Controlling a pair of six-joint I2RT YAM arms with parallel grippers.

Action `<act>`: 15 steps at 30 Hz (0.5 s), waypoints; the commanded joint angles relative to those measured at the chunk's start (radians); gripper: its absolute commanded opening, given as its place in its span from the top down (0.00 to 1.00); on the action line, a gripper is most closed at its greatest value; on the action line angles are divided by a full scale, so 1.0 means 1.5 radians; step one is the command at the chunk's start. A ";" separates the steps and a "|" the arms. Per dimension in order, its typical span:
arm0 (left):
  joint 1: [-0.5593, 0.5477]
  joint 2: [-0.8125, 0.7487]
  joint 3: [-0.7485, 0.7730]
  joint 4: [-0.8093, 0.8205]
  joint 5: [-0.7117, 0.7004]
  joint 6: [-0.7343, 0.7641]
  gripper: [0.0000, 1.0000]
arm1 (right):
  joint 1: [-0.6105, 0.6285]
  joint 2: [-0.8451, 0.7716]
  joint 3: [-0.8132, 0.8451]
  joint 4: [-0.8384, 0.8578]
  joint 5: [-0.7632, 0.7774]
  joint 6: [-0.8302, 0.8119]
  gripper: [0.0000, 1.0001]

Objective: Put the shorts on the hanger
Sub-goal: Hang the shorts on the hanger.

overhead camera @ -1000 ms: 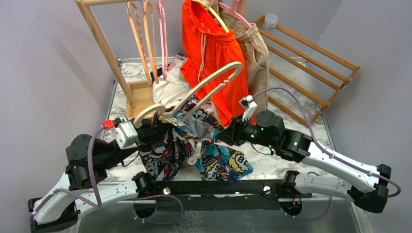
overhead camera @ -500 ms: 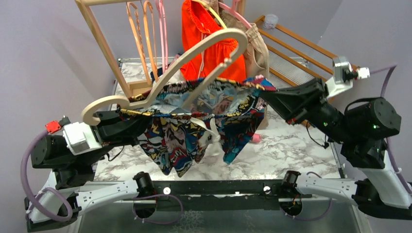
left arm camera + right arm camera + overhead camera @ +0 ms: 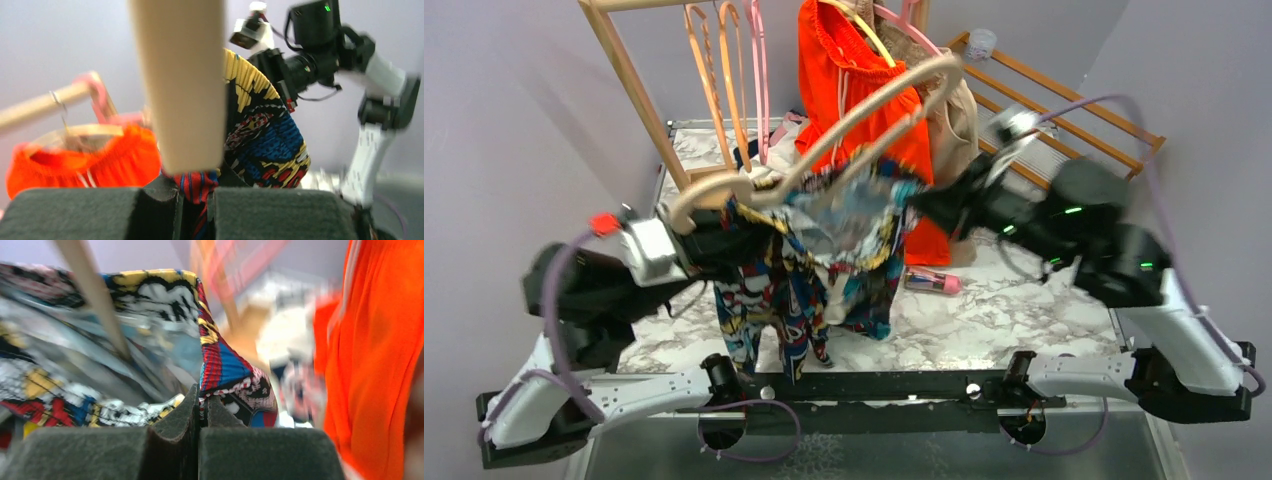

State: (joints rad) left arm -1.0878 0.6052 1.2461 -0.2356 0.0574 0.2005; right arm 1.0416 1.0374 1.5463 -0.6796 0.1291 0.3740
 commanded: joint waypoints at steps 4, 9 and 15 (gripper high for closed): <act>0.000 0.060 0.143 0.119 0.077 0.015 1.00 | 0.000 -0.034 0.218 0.078 0.031 -0.093 0.99; 0.000 -0.051 -0.058 0.199 0.008 -0.018 1.00 | 0.000 -0.108 0.017 0.110 0.080 -0.044 0.99; 0.000 -0.104 -0.140 0.156 -0.024 -0.055 1.00 | 0.001 -0.137 -0.130 0.096 0.097 0.014 0.99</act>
State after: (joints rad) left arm -1.0893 0.5117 1.0664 -0.0563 0.0875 0.1703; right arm 1.0424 0.8406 1.4471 -0.5091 0.2077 0.3332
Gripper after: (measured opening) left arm 0.083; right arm 0.016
